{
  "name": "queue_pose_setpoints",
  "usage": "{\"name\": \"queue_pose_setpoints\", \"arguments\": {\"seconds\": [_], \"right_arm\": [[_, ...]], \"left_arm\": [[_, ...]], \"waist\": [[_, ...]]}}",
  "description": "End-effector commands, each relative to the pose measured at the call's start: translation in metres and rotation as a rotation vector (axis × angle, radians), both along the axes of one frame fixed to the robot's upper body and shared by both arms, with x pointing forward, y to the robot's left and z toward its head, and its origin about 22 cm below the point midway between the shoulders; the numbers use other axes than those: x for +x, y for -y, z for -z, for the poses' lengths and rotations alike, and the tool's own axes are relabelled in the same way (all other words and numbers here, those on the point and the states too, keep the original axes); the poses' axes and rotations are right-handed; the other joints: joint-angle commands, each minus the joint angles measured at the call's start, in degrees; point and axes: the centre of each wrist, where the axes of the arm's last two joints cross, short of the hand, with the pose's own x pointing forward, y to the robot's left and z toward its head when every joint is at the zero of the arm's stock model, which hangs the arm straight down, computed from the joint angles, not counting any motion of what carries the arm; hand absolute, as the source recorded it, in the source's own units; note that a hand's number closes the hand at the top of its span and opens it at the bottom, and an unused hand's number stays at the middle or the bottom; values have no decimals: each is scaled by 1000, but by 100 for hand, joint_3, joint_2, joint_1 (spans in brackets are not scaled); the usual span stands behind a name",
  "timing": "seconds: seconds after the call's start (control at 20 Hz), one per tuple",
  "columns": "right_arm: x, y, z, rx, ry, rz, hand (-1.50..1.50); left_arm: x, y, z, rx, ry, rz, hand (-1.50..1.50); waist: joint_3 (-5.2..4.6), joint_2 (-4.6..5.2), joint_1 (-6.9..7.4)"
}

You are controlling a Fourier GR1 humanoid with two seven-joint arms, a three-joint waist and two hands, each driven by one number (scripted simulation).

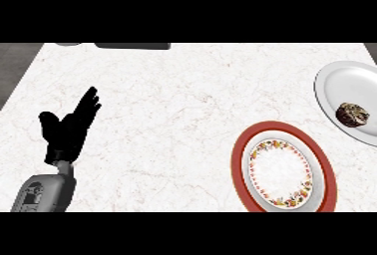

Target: Pick the cupcake from the plate and place it in the plate

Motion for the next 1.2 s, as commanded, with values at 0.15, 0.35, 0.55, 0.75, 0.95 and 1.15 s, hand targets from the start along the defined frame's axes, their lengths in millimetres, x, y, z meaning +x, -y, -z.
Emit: {"name": "queue_pose_setpoints", "arguments": {"seconds": [0.15, 0.35, 0.55, 0.75, 0.95, 1.15], "right_arm": [[-5, 17, -21, 330, 43, -159, -150], [-3, 19, -28, 449, -177, -167, -150], [-16, 30, -22, 518, -245, -199, -150], [-16, 32, -31, 515, -200, -196, -150], [-23, 38, -31, 528, -179, -214, -150], [-30, 47, -44, 512, -173, -163, -150]], "left_arm": [[-9, -14, -1, 7, -1, -6, 0], [-2, -6, 1, 3, -8, -18, 0], [0, -6, -5, 7, -1, -14, 0], [-3, -11, 0, -20, 4, 3, 0], [0, -8, -5, -5, -2, -17, 0], [-1, 2, -1, -9, 8, -8, 0]], "waist": [[-9, -49, -43], [-17, -32, -84], [2, -20, -79], [12, 34, 1], [20, 13, -48], [29, 59, 14]]}}
